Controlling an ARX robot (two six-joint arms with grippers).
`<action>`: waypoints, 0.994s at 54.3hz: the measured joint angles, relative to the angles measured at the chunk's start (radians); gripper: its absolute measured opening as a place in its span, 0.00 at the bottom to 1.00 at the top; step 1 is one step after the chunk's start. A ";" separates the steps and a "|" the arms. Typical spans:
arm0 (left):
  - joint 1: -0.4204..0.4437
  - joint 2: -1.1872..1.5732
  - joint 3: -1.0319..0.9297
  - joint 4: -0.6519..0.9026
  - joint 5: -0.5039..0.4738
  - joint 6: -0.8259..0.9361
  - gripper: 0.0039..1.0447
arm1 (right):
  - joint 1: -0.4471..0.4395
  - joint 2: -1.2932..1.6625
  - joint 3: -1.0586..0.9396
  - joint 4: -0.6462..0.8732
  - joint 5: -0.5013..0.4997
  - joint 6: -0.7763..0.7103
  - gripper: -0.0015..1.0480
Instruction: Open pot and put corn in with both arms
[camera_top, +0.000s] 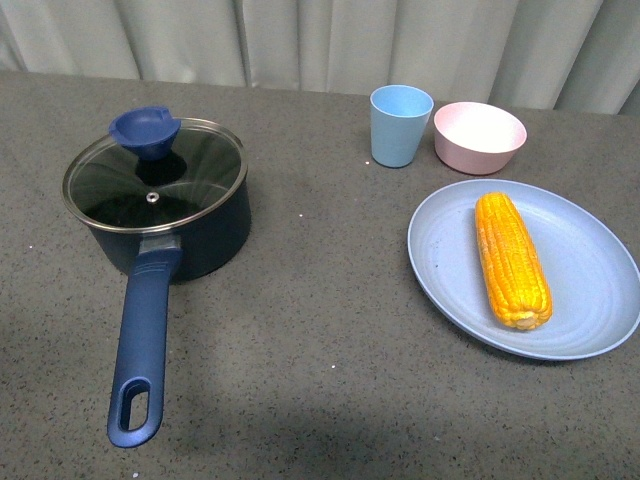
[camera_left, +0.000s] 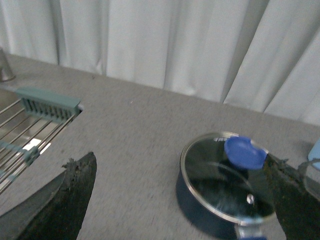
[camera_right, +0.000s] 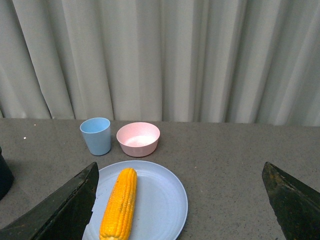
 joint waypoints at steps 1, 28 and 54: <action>0.000 0.063 0.018 0.049 0.004 -0.005 0.94 | 0.000 0.000 0.000 0.000 0.000 0.000 0.91; -0.058 0.915 0.530 0.272 0.058 -0.017 0.94 | 0.000 0.000 0.000 0.000 0.000 0.000 0.91; -0.122 1.029 0.594 0.235 0.178 -0.023 0.94 | 0.000 0.000 0.000 0.000 0.000 0.000 0.91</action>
